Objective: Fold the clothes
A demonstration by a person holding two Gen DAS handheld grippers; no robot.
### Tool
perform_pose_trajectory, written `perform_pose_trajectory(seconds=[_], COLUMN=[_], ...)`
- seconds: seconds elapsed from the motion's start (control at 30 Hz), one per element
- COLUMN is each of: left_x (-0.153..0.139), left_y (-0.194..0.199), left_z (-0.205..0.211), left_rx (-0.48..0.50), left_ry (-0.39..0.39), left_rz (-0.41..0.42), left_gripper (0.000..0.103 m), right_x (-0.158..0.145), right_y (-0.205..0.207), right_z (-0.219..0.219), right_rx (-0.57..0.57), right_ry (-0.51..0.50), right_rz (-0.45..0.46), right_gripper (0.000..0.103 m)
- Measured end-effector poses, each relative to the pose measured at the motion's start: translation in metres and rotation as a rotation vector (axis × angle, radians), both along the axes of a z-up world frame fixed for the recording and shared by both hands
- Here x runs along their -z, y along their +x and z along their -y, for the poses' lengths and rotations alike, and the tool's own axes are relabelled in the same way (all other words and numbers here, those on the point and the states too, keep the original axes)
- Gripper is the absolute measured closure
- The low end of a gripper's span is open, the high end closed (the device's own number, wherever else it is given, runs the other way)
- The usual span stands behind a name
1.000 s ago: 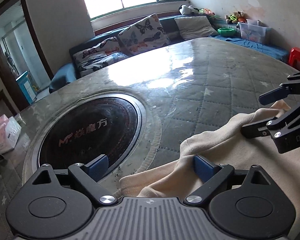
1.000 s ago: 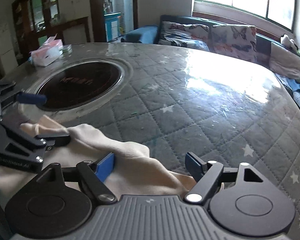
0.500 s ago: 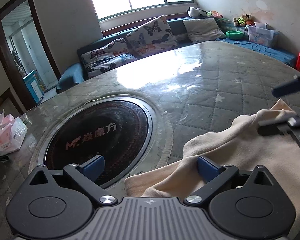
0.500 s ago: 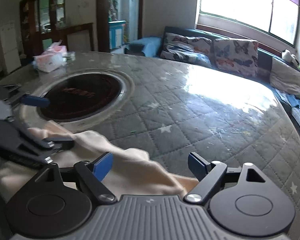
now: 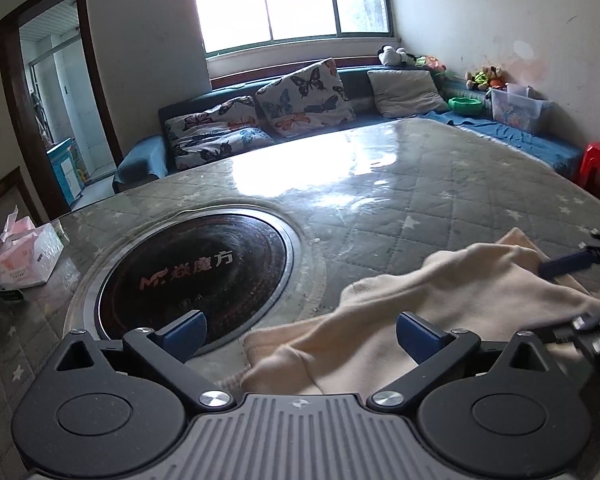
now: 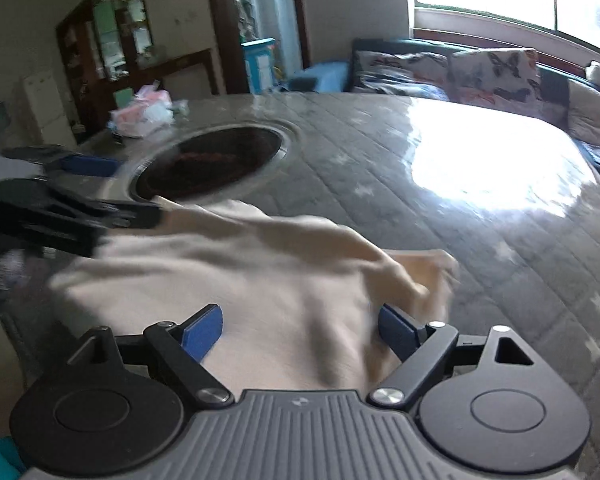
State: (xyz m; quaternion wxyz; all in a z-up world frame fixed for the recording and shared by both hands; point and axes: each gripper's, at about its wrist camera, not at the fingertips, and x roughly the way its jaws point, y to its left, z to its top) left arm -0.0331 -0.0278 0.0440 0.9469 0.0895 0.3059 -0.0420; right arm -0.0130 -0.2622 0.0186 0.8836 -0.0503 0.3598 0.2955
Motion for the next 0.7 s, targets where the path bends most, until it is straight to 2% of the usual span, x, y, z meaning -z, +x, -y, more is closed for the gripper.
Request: perform_pose_trajectory(seconds=[0.13,0.23,0.3,0.43,0.5,0.6,0.7], left_x=[-0.002,-0.005,-0.005,-0.003,0.000,0.004,0.009], left_y=[-0.012,-0.022,-0.030,-0.039,-0.040,-0.041,-0.043], left_z=[-0.001,-0.002,-0.001,0.004,0.005,0.005,0.006], left_rx=[0.002,0.004,0.011,0.024,0.022,0.018,0.015], left_ry=[0.000,-0.016,-0.015,-0.004,0.004,0.016,0.028], left_rz=[0.003,0.007,0.019,0.030,0.025,0.018,0.011], left_gripper=[0.000,0.000,0.000,0.000,0.000,0.000,0.000], right_x=[-0.007,-0.016,-0.019,-0.016,-0.008,-0.002,-0.004], right_y=[0.000,-0.009,-0.016,-0.015,-0.015,-0.021,-0.026], right_z=[0.010,0.012,0.013,0.024,0.029,0.034,0.039], right_rx=[0.044,0.036,0.062,0.158,0.174,0.183,0.210], right_ry=[0.010,0.014,-0.020,-0.075,-0.118,-0.168,-0.169], right_rz=[0.011,0.045,0.084,0.084,0.072,0.102,0.118], right_gripper=[0.016,0.016,0.016,0.019,0.021,0.020,0.020])
